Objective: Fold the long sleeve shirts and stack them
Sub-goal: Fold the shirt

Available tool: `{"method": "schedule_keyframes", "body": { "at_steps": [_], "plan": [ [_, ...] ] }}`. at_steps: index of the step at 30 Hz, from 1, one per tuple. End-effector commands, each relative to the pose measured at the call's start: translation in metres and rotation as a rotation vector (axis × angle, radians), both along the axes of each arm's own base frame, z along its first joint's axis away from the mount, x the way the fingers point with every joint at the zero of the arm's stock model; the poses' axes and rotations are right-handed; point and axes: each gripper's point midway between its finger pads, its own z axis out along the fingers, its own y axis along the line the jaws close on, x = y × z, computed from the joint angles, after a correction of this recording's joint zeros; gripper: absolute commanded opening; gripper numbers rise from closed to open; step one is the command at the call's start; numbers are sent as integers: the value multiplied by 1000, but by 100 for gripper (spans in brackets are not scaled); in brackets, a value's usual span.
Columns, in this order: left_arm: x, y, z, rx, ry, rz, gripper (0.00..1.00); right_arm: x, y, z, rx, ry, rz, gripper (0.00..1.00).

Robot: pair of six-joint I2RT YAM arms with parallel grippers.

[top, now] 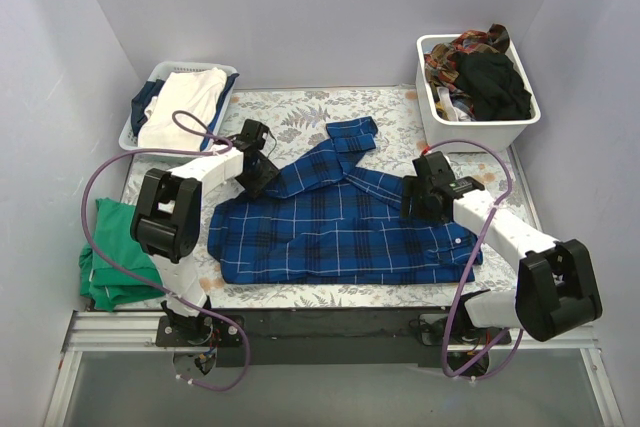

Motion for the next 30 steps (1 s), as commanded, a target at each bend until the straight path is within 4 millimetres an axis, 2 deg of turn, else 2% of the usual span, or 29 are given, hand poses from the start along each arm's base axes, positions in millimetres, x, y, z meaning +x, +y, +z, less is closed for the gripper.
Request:
{"method": "schedule_keyframes", "body": {
  "at_steps": [1,5,8,11,15,18,25,26,30],
  "plan": [
    [5,0,4,12,-19,8,42,2,-1,6,6,-31,-14,74],
    [-4,4,-5,24,6,8,27,1,-4,6,14,-32,-38,73],
    [-12,8,-9,38,20,5,22,2,-7,7,43,-28,-67,74],
    [-19,11,-11,45,35,-1,22,5,-14,6,70,-21,-117,74],
    [-28,15,-12,54,40,0,33,10,-23,6,84,-16,-168,74],
    [-32,17,-18,62,55,-4,32,11,-29,1,76,1,-202,75],
    [-28,15,-26,65,71,-6,10,19,-44,-11,35,36,-250,75],
    [-29,15,-27,66,74,-6,5,21,-45,-13,27,38,-245,74],
    [-29,16,-26,72,73,-4,0,33,-45,-21,13,47,-238,72]
  ]
}}
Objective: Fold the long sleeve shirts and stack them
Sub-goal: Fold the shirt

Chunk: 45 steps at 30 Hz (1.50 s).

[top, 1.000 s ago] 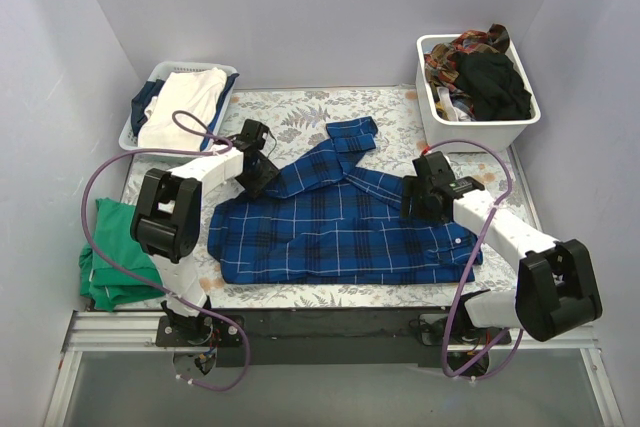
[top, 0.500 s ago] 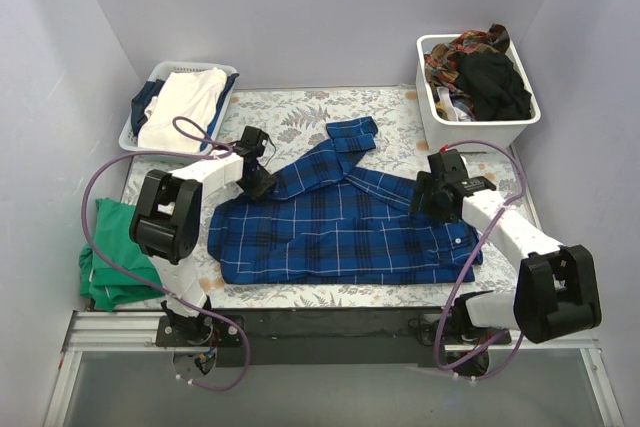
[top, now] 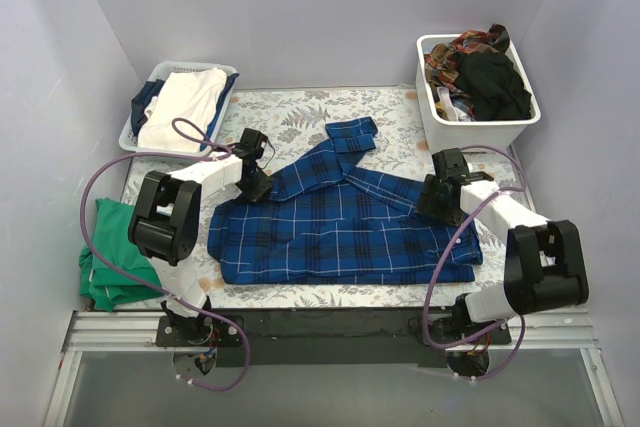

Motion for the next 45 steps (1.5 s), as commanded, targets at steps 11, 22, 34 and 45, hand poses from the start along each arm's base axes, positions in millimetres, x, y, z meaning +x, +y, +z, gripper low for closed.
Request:
{"method": "schedule_keyframes", "body": {
  "at_steps": [11,22,34,45],
  "plan": [
    [-9,10,-3,51,32,5,0,34,-3,14,-26,-94,5,37],
    [-7,21,13,78,3,15,0,25,-23,23,-84,-97,-64,1],
    [5,45,70,79,-129,85,0,59,-42,69,-48,-247,-134,1],
    [-18,69,66,111,-97,105,0,45,-63,47,-47,-179,-196,1]
  ]
}}
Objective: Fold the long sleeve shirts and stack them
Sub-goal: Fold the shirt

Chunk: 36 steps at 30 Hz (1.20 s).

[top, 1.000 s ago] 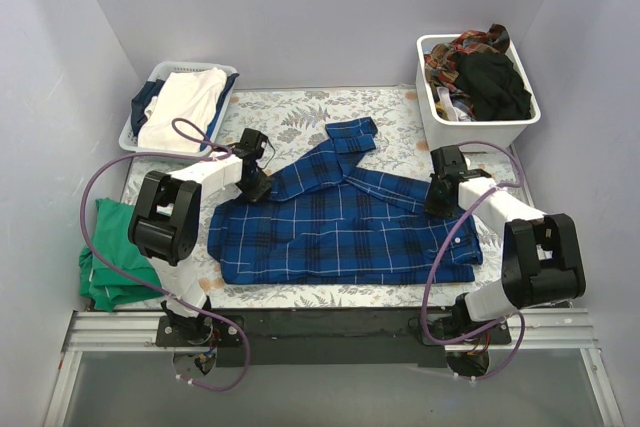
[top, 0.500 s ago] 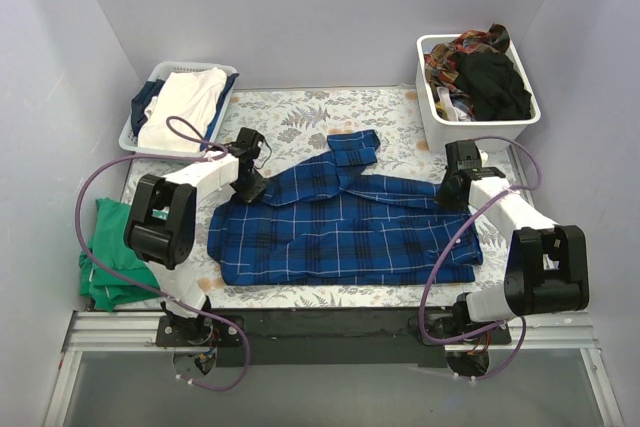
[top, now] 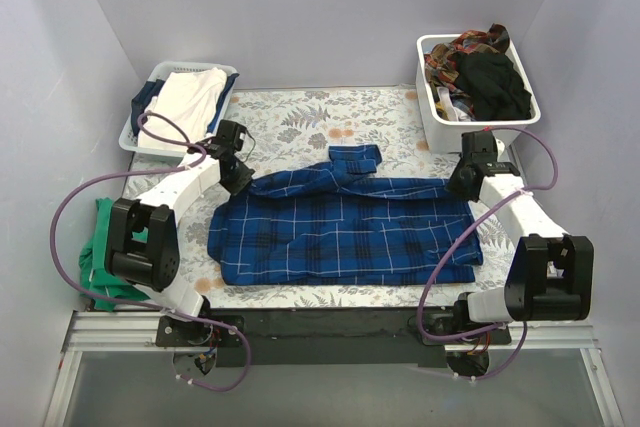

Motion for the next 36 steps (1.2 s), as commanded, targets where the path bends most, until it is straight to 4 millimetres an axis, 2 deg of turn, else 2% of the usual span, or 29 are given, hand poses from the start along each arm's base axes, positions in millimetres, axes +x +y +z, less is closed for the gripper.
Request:
{"method": "schedule_keyframes", "body": {
  "at_steps": [1,2,4,7,12,17,18,20,21,22,23,24,25,26,29,32,35,36],
  "plan": [
    [-19,26,1,61,15,38,0,-11,-18,-10,-12,32,-55,1],
    [-25,29,-4,65,30,41,0,-13,-18,-13,-12,41,-56,1],
    [-28,32,-7,70,35,40,0,-19,-30,-19,-6,65,-101,1],
    [-38,35,-18,76,65,50,0,-24,-33,-28,11,92,-132,1],
    [-48,36,-32,71,95,57,0,-32,-34,-39,28,136,-152,1],
    [-50,37,-38,85,109,48,0,-35,-30,-47,52,162,-145,1],
    [-50,37,-39,78,108,44,0,-35,-29,-49,58,170,-136,2],
    [-49,33,-40,65,106,31,0,-34,-24,-49,79,169,-118,15],
    [-48,30,-39,50,99,17,4,-32,-23,-45,83,156,-110,27],
    [-45,27,-37,39,89,9,9,-31,-23,-42,82,142,-105,33],
    [-42,26,-34,31,78,3,22,-29,-23,-38,85,128,-101,38],
    [-39,23,-28,20,55,-9,29,-25,-23,-28,81,86,-95,47],
    [-37,22,-25,15,47,-12,37,-23,-23,-22,78,64,-87,51],
    [-32,21,-18,12,27,-15,50,-21,-23,-15,74,38,-78,56],
    [-23,19,1,9,-28,-36,60,-15,-24,13,50,-62,-66,62],
    [-16,16,18,-2,-75,-59,64,-5,-11,30,63,-131,-15,63],
    [-8,13,36,-9,-118,-77,66,11,11,59,29,-216,55,63],
    [-6,11,41,-15,-129,-83,68,14,27,64,23,-228,107,65]
  ]
}}
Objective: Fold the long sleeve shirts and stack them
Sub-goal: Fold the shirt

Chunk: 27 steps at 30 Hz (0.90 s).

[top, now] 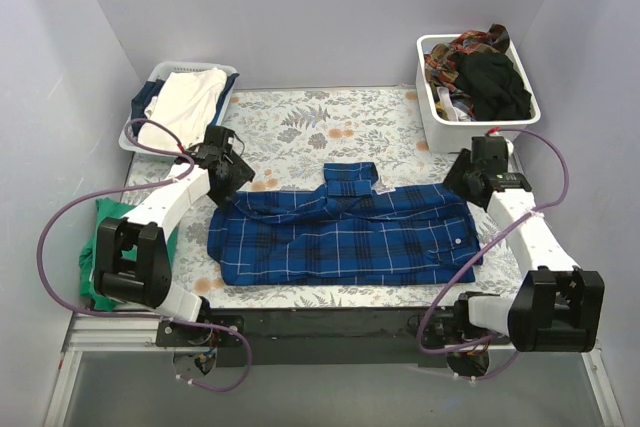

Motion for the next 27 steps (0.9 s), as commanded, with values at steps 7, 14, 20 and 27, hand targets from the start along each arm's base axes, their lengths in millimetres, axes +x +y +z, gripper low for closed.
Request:
{"method": "schedule_keyframes", "body": {
  "at_steps": [7,14,20,27],
  "plan": [
    [19,-15,38,-62,-109,-77,71,64,145,26,163,-77,556,67],
    [17,-19,32,-78,-93,-94,71,74,201,-11,258,56,715,67],
    [14,-17,28,-75,-84,-92,71,55,223,-28,309,126,771,66],
    [13,-18,23,-70,-70,-97,71,41,235,-42,322,171,797,62]
  ]
}}
